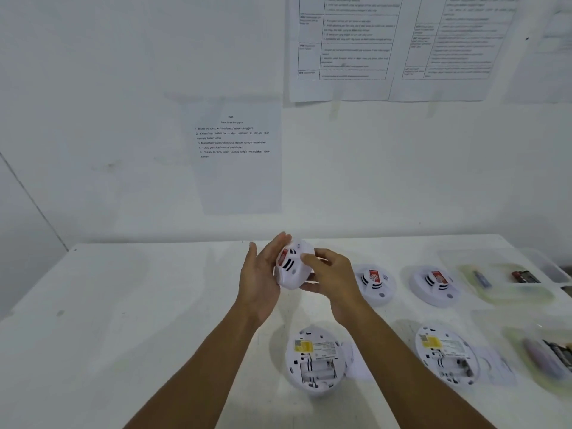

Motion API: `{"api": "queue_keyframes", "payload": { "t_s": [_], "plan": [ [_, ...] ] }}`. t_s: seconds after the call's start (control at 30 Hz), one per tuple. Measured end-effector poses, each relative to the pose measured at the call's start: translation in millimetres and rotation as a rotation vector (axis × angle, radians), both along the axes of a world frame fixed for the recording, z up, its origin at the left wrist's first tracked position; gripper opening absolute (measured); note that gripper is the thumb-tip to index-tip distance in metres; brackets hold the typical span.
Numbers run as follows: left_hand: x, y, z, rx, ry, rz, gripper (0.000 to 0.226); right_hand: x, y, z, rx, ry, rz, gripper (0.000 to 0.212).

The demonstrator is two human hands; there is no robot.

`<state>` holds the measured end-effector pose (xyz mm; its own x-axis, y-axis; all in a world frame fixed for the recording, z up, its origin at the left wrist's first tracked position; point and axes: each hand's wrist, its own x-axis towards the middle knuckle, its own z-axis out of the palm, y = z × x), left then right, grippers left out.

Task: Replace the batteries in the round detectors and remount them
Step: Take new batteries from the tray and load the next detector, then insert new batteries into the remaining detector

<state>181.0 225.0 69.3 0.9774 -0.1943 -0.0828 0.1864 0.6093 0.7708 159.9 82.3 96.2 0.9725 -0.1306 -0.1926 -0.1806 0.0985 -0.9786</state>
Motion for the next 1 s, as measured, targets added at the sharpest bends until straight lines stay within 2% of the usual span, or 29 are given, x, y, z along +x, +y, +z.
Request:
{"api": "queue_keyframes", "payload": {
  "t_s": [0.1, 0.2, 0.27, 0.43, 0.6, 0.7, 0.93, 1.0],
  "plan": [
    [3.1, 2.3, -9.1, 0.170, 0.010, 0.157, 0.031, -1.9, -12.0, -6.9, 0.150, 0.038, 0.015, 0.018],
    [4.0, 7.3, -24.6, 0.345, 0.022, 0.090, 0.025, 0.4, -21.0, -20.5, 0.191, 0.076, 0.043, 0.020],
    [3.4, 9.3, -33.5, 0.428, 0.029, 0.070, 0.022, 3.0, -25.7, -29.6, 0.125, 0.097, 0.048, 0.022],
    [11.0, 8.3, -53.2, 0.667, 0.044, 0.230, 0.009, 2.9, -34.0, -46.6, -0.186, 0.111, 0.071, 0.034],
    [5.7, 6.7, -62.5, 0.958, -0.102, 0.184, 0.020, 0.3, -31.5, -53.4, -0.443, 0.047, 0.067, 0.031],
    [2.0, 6.4, -64.9, 1.036, -0.177, 0.197, 0.026, -0.9, -27.9, -52.1, -0.650, 0.007, 0.109, 0.035],
    [-8.2, 8.1, -66.0, 1.108, -0.313, 0.241, 0.027, -7.6, -24.1, -59.3, -0.666, -0.033, 0.047, 0.020],
    [-13.9, 7.4, -68.2, 1.111, -0.320, 0.262, 0.028, -10.8, -25.8, -58.2, -0.631, -0.028, 0.068, 0.026]
  ]
}}
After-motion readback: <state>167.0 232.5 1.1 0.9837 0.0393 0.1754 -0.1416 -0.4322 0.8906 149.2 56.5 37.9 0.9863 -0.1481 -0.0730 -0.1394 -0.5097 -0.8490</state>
